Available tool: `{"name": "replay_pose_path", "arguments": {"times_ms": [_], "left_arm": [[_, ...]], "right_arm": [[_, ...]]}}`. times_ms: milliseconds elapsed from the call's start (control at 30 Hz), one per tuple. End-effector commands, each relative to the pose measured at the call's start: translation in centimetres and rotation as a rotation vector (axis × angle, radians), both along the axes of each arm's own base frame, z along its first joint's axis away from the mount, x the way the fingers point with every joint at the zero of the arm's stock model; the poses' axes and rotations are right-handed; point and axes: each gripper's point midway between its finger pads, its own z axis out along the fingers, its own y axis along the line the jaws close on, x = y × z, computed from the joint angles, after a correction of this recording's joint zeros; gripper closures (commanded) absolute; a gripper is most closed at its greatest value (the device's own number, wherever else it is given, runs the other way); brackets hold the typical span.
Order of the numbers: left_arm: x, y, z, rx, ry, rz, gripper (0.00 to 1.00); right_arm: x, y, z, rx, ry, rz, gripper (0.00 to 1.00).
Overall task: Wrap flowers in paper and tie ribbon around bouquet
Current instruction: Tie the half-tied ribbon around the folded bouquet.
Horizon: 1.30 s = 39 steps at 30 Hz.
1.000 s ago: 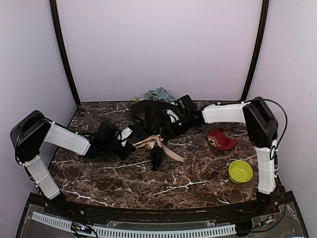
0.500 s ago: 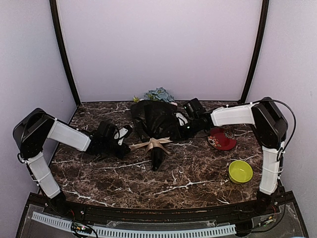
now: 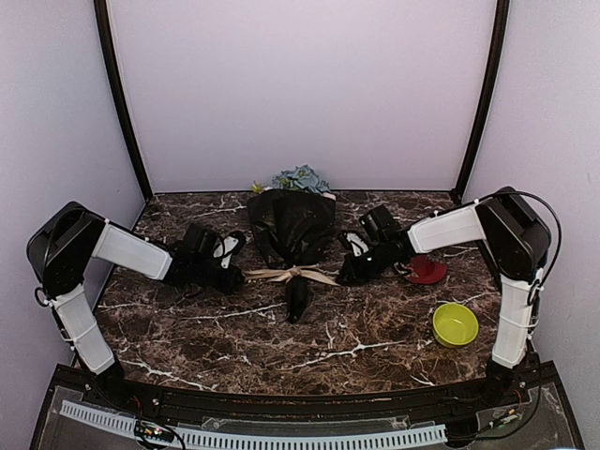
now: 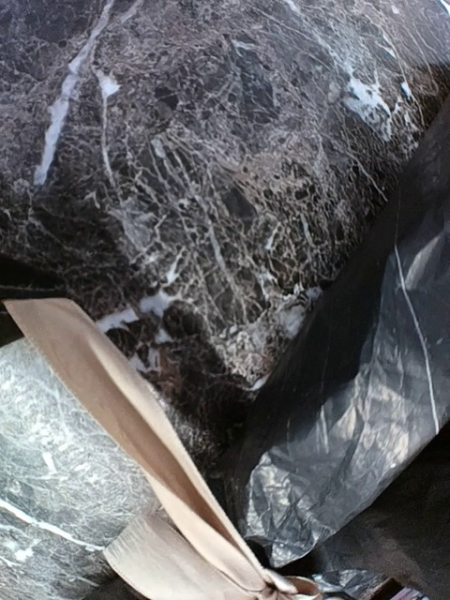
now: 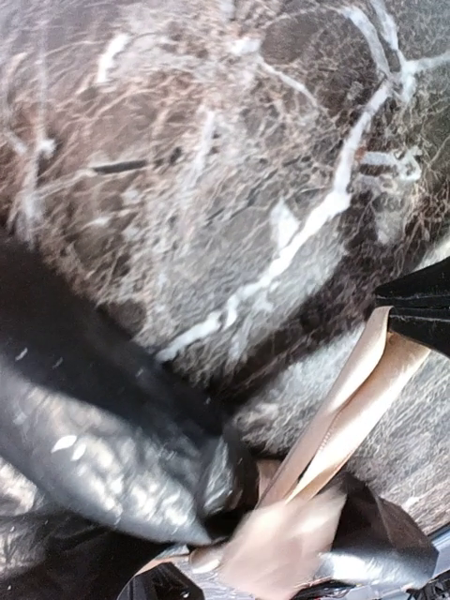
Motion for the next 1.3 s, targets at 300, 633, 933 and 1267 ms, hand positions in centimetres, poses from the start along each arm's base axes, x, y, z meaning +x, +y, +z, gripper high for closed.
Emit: {"name": "replay_pose_path", "arguments": {"times_ms": [300,633,933,1267], "left_arm": [[-1.7,3.7,-3.7,0.099,0.152,0.100,1.00],[-1.9,3.6,-3.8,0.085,0.169,0.080,1.00],[-2.4,3.6,-3.8,0.079,0.155,0.062,1.00],[0.4,-0.9,3.3,-0.119,-0.046,-0.089,0.61]], "right_arm": [[-1.0,-2.4,-2.7,-0.033,0.061,-0.034,1.00],[-1.7,-3.4,-3.6,-0.017,0.094,-0.047,1.00],[-1.5,-3.4,-3.7,-0.005,0.094,-0.057,1.00],[1.1,0.4,2.5,0.078,-0.016,-0.017,0.78]]}}
